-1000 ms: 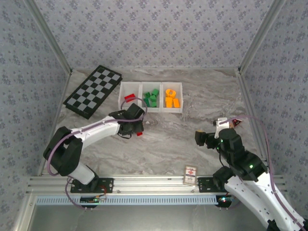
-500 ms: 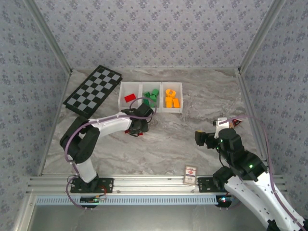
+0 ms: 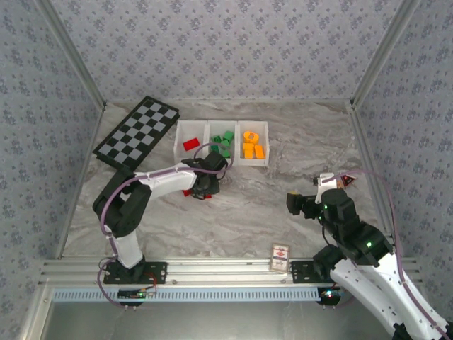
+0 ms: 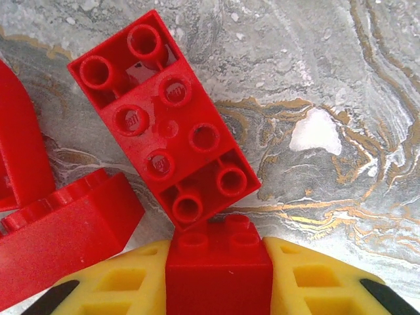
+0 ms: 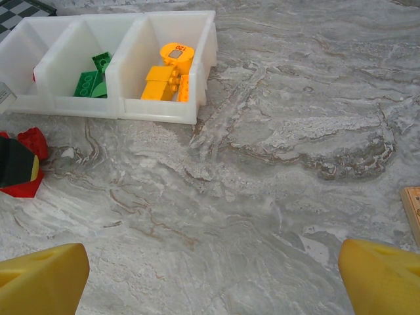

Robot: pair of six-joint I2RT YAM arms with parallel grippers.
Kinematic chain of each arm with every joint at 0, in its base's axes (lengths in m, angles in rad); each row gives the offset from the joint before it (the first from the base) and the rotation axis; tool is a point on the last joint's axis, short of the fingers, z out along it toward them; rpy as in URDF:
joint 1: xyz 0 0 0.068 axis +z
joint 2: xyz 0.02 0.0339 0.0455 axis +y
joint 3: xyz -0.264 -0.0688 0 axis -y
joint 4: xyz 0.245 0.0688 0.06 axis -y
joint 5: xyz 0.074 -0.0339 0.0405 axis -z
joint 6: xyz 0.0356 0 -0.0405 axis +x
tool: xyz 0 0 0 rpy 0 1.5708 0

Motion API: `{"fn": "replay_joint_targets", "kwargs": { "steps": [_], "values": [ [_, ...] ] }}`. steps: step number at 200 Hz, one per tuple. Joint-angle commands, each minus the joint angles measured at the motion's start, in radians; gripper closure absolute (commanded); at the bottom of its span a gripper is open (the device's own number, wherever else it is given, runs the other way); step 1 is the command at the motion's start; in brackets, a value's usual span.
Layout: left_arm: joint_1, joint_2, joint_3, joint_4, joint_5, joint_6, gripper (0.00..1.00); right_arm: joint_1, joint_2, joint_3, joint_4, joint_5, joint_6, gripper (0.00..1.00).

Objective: Sort the legos into containers by color
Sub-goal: Pick up the lego from the center of the table, then place the lego in the container.

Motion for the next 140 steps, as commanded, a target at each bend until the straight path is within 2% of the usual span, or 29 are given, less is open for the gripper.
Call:
{"fn": "replay_joint_targets", "kwargs": {
  "steps": [1, 46, 85, 140],
  "values": [
    [-0.006, -0.056, 0.033, -0.034, -0.039, 0.059, 0.75, 0.009, 0.002, -0.01, -0.008, 0.024, 0.006, 0.0],
    [0.04, -0.115, 0.156, -0.152, -0.117, 0.188, 0.74, 0.008, 0.006, -0.013, -0.003, 0.044, 0.005, 0.0],
    [0.178, -0.086, 0.275, -0.177, -0.078, 0.295, 0.74, 0.009, 0.007, -0.013, -0.005, 0.047, 0.007, 0.0],
    [0.342, 0.084, 0.503, -0.208, 0.01, 0.389, 0.75, 0.013, 0.007, -0.012, -0.013, 0.057, 0.007, 0.0]
  ]
}}
